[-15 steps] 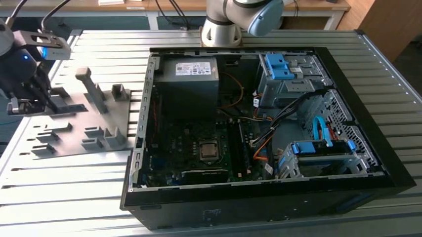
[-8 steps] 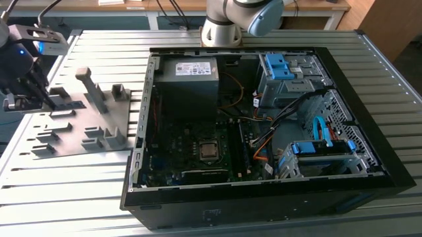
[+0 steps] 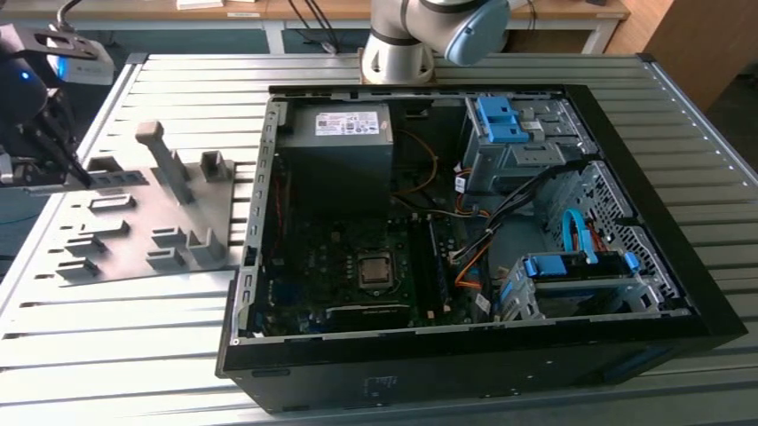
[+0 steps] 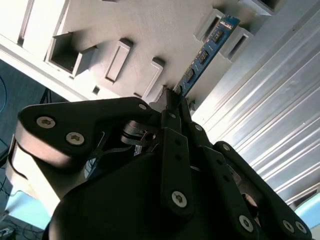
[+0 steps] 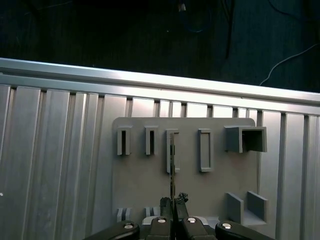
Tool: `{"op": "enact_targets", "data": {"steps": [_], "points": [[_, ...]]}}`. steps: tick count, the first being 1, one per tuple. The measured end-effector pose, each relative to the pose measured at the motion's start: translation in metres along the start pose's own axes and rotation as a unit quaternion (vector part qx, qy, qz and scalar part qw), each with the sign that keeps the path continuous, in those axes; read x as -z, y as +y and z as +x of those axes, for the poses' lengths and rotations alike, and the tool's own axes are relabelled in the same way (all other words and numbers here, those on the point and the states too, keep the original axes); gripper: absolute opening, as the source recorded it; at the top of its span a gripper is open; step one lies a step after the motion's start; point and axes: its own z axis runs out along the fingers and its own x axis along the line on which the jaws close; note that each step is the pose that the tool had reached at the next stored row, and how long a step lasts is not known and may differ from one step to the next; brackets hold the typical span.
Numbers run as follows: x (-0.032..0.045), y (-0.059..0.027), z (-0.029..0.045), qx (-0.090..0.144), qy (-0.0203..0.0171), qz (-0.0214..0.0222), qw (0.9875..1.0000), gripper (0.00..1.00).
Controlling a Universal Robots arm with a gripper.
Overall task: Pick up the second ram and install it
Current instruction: 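Pick up the second ram and move it above second insertion slot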
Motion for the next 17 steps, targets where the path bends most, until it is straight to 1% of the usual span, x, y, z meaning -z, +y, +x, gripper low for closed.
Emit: {"op": "enact_targets", "data": {"steps": [11, 12, 13, 14, 15, 17], "points": [[0.0214, 0.0009, -0.0023, 0.000, -0.0007, 0.0000, 1.0000, 0.14], [0.0224, 0.0009, -0.0024, 0.000, -0.0005, 0.0000, 1.0000, 0.14], [0.0229, 0.0009, -0.0025, 0.000, 0.0012, 0.0000, 1.0000, 0.14], [0.0231, 0.0009, -0.0025, -0.001, 0.0070, -0.0003, 1.0000, 0.14], [0.0234, 0.0010, -0.0025, -0.002, 0.0169, -0.0010, 0.9999, 0.14], [0.0234, 0.0010, -0.0025, -0.006, 0.0345, -0.0019, 0.9994, 0.14]]}}
